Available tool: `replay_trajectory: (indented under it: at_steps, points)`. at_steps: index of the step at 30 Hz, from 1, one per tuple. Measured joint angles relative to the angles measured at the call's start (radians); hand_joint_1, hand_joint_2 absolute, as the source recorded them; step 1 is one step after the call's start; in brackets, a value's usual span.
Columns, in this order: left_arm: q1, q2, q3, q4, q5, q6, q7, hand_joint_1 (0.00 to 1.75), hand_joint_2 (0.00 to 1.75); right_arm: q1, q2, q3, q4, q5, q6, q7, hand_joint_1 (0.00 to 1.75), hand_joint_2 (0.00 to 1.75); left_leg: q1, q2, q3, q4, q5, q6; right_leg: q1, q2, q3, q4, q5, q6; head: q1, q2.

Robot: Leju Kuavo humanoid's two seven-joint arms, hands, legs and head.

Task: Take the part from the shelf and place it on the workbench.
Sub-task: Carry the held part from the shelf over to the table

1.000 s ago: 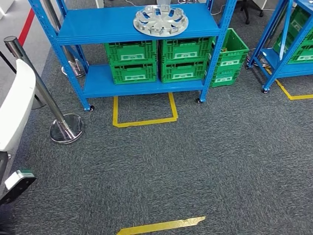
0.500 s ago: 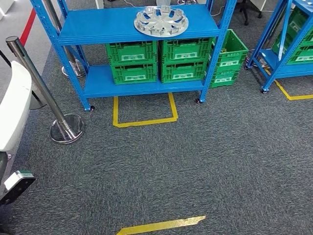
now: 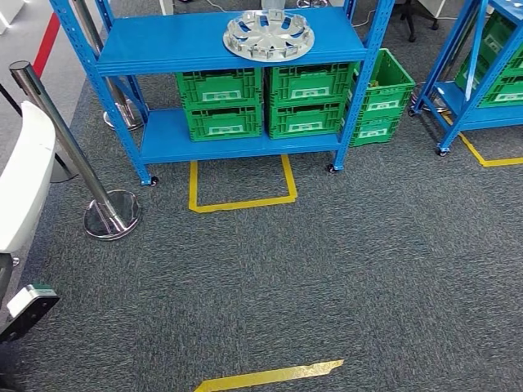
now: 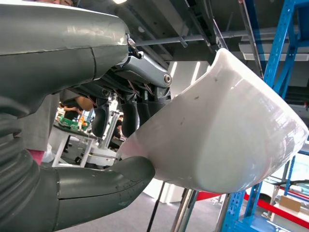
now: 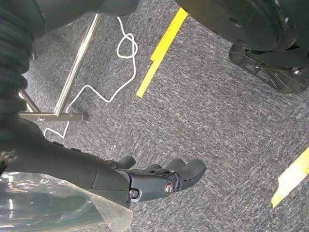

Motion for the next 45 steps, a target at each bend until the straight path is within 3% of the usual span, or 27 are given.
replay_trajectory:
  at_steps: [11,15,17,20,21,22,23,25,26,28,30,32,34,35,36,37,38,39,41,42,43,45]
  points:
    - [-0.004,0.0,0.0,0.0,0.0,0.0,-0.002,1.17,1.75,0.001,-0.007,-0.002,-0.012,-0.03,0.003,0.016,0.0,1.75,-0.001,0.0,-0.001,0.001,0.0,0.001,-0.001,0.0,0.0,-0.001,0.001,0.001,0.0,0.0]
    - [-0.004,0.003,0.001,0.0,-0.001,0.0,-0.002,1.17,1.75,0.002,-0.01,-0.003,-0.022,-0.029,-0.001,0.02,0.0,1.75,-0.002,-0.003,-0.003,-0.008,0.01,0.019,-0.004,-0.006,-0.001,-0.006,0.006,0.015,-0.001,0.0]
    - [-0.006,0.003,0.002,0.0,-0.002,0.0,-0.002,1.17,1.75,0.002,-0.013,-0.003,-0.026,-0.024,-0.006,0.023,0.0,1.75,0.005,-0.008,0.001,-0.029,0.026,0.028,-0.003,-0.003,-0.021,0.033,-0.03,0.021,0.001,0.0]
    - [-0.006,0.0,0.001,0.0,-0.004,0.0,-0.001,1.17,1.75,0.003,-0.017,-0.003,-0.03,-0.023,-0.011,0.027,0.0,1.75,0.011,-0.022,-0.007,-0.035,0.037,0.029,-0.011,0.003,-0.093,0.21,-0.131,0.03,0.002,0.0]
    - [-0.005,-0.001,0.0,0.0,-0.004,0.0,-0.001,1.17,1.75,0.003,-0.018,-0.002,-0.031,-0.023,-0.012,0.028,0.0,1.75,0.013,-0.029,-0.011,-0.034,0.038,0.026,-0.015,0.003,-0.106,0.25,-0.145,0.034,0.001,0.0]
    - [-0.004,-0.002,-0.001,0.0,-0.004,0.0,-0.001,1.17,1.75,0.004,-0.02,-0.002,-0.031,-0.023,-0.012,0.028,0.0,1.75,0.016,-0.037,-0.014,-0.031,0.039,0.022,-0.019,0.003,-0.1,0.252,-0.139,0.039,0.001,0.0]
    - [-0.004,-0.002,-0.001,0.0,-0.004,0.0,-0.001,1.17,1.75,0.005,-0.021,-0.002,-0.032,-0.023,-0.013,0.029,0.0,1.75,0.02,-0.047,-0.018,-0.027,0.04,0.016,-0.024,0.006,-0.074,0.214,-0.116,0.044,0.001,0.0]
    - [-0.004,-0.004,-0.001,0.0,-0.004,0.0,-0.001,1.17,1.75,0.006,-0.023,-0.002,-0.035,-0.023,-0.014,0.029,0.0,1.75,0.027,-0.066,-0.027,-0.011,0.035,-0.001,-0.035,0.038,0.005,0.084,-0.072,0.056,0.003,0.0]
    - [-0.004,-0.004,-0.001,0.0,-0.004,0.0,-0.001,1.17,1.75,0.006,-0.024,-0.003,-0.038,-0.023,-0.016,0.029,0.0,1.75,0.028,-0.075,-0.034,0.0,0.032,-0.01,-0.039,0.055,0.033,0.038,-0.064,0.056,0.003,0.0]
    - [-0.004,-0.003,0.0,0.0,-0.004,0.002,0.0,1.17,1.75,0.006,-0.026,-0.003,-0.043,-0.024,-0.021,0.03,0.0,1.75,0.029,-0.091,-0.048,0.013,0.033,-0.026,-0.038,0.072,0.049,0.019,-0.073,0.045,0.003,0.0]
    - [-0.003,-0.002,0.001,0.0,-0.004,0.003,0.0,1.17,1.75,0.008,-0.027,-0.003,-0.047,-0.024,-0.024,0.031,0.0,1.75,0.032,-0.101,-0.054,0.017,0.036,-0.037,-0.036,0.049,0.047,0.026,-0.07,0.026,0.003,0.0]
    - [-0.003,0.0,0.001,0.0,-0.004,0.003,0.0,1.17,1.75,0.008,-0.029,-0.003,-0.052,-0.024,-0.026,0.032,0.0,1.75,0.031,-0.069,-0.073,0.056,0.008,-0.042,-0.034,0.026,0.046,0.026,-0.067,0.011,0.0,0.0]
    - [-0.005,0.001,0.001,0.0,-0.004,0.003,0.0,1.17,1.75,0.009,-0.03,-0.003,-0.056,-0.024,-0.027,0.032,0.0,1.75,0.029,-0.026,-0.122,0.172,-0.059,-0.044,-0.028,0.002,0.043,0.026,-0.066,0.001,-0.002,0.0]
    - [-0.005,0.001,0.001,0.0,-0.004,0.003,0.0,1.17,1.75,0.009,-0.03,-0.003,-0.057,-0.025,-0.027,0.032,0.0,1.75,0.029,-0.019,-0.151,0.241,-0.09,-0.044,-0.024,-0.011,0.041,0.026,-0.066,-0.001,-0.002,0.0]
    - [-0.004,0.001,0.001,0.0,-0.003,0.003,0.0,1.17,1.75,0.01,-0.03,-0.002,-0.057,-0.025,-0.027,0.032,0.0,1.75,0.029,-0.017,-0.171,0.292,-0.108,-0.042,-0.021,-0.024,0.04,0.026,-0.066,-0.002,-0.002,0.0]
    - [-0.003,0.001,0.001,0.0,-0.003,0.003,0.0,1.17,1.75,0.011,-0.03,-0.002,-0.058,-0.025,-0.027,0.032,0.0,1.75,0.028,-0.016,-0.175,0.309,-0.106,-0.039,-0.018,-0.037,0.039,0.026,-0.067,-0.003,-0.002,0.0]
    - [-0.002,0.001,0.001,0.0,-0.003,0.003,0.0,1.17,1.75,0.011,-0.03,-0.002,-0.058,-0.025,-0.027,0.032,0.0,1.75,0.027,-0.013,-0.159,0.286,-0.086,-0.034,-0.015,-0.05,0.04,0.026,-0.067,-0.004,-0.002,0.0]
    - [-0.002,0.001,0.001,0.0,-0.003,0.003,0.0,1.17,1.75,0.01,-0.03,-0.002,-0.059,-0.025,-0.028,0.032,0.0,1.75,0.023,-0.002,-0.127,0.228,-0.054,-0.027,-0.012,-0.062,0.041,0.026,-0.068,-0.004,-0.002,0.0]
    - [-0.004,0.002,0.003,0.0,-0.003,0.004,0.0,1.17,1.75,0.009,-0.03,-0.002,-0.064,-0.026,-0.03,0.032,0.0,1.75,0.009,0.044,-0.06,0.096,-0.008,-0.01,-0.006,-0.085,0.043,0.027,-0.07,-0.003,-0.002,0.0]
    - [-0.005,0.002,0.003,0.0,-0.003,0.004,0.0,1.17,1.75,0.008,-0.031,-0.002,-0.067,-0.026,-0.032,0.032,0.0,1.75,0.002,0.061,-0.042,0.055,0.001,-0.004,-0.004,-0.096,0.043,0.028,-0.071,0.0,-0.001,0.0]
    - [-0.005,0.002,0.004,0.0,-0.003,0.005,0.0,1.17,1.75,0.008,-0.031,-0.003,-0.068,-0.027,-0.033,0.032,0.0,1.75,-0.003,0.068,-0.037,0.038,0.0,0.0,-0.002,-0.108,0.043,0.028,-0.071,0.003,-0.001,0.0]
    - [-0.002,0.002,0.005,0.0,-0.003,0.005,0.0,1.17,1.75,0.007,-0.033,-0.003,-0.07,-0.027,-0.034,0.032,0.0,1.75,-0.003,0.047,-0.041,0.031,0.005,0.006,-0.001,-0.126,0.043,0.026,-0.073,0.011,0.0,0.0]
